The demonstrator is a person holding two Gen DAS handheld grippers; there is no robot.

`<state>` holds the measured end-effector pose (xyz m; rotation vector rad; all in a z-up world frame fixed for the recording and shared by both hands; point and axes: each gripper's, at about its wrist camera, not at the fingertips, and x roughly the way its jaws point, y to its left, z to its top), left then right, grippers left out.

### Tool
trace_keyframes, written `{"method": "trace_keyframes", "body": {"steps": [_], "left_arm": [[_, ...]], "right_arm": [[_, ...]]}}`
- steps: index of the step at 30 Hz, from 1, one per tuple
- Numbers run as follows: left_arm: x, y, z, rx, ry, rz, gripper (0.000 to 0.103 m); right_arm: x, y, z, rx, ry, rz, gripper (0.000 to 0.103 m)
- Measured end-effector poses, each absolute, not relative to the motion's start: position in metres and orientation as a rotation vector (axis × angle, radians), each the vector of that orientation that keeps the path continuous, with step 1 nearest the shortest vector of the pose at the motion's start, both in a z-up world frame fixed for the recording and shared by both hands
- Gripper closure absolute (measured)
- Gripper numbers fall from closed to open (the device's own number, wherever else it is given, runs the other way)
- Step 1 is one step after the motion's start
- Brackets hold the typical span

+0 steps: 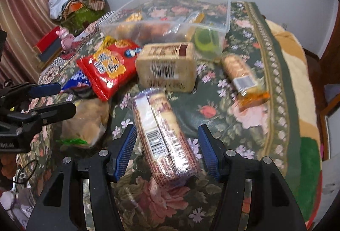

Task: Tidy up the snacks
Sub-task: 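Grasp the bread bun bag with the left tool while the right tool grasps the wafer roll, then carry the bun bag and wafer roll into the clear box and release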

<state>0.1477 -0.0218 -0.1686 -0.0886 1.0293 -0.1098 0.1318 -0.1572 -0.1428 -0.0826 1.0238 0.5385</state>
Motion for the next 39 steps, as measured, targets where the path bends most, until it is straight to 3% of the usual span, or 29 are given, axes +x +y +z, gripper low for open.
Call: {"method": "trace_keyframes", "body": {"steps": [12,16,19,22,24,26,32,39], "left_arm": [[0.153,-0.034,-0.190,-0.178,1.077,-0.138,0.018],[0.154,-0.040,-0.197,-0.164,1.098,-0.144,0.018],[0.155,-0.044,-0.205,-0.153,1.110,-0.148,0.018],[0.155,-0.048,-0.208,-0.148,1.095,-0.151,0.022],[0.156,-0.051,-0.207,-0.139,1.088,-0.173,0.037],[0.156,-0.056,-0.205,-0.123,1.082,-0.200,0.046],[0.152,-0.055,-0.194,-0.120,1.040,-0.215,0.054],[0.140,-0.040,-0.168,-0.151,0.969,-0.212,0.055]], "right_arm": [[0.130,-0.143,-0.158,-0.147,1.021,0.545,0.045],[0.131,-0.147,-0.156,-0.136,1.017,0.534,0.058],[0.129,-0.153,-0.155,-0.102,1.026,0.534,0.060],[0.125,-0.159,-0.153,-0.100,1.023,0.520,0.060],[0.122,-0.162,-0.151,-0.100,1.016,0.510,0.060],[0.120,-0.164,-0.147,-0.096,1.006,0.501,0.060],[0.115,-0.169,-0.129,-0.078,0.957,0.484,0.060],[0.109,-0.170,-0.106,-0.070,0.897,0.476,0.060]]}}
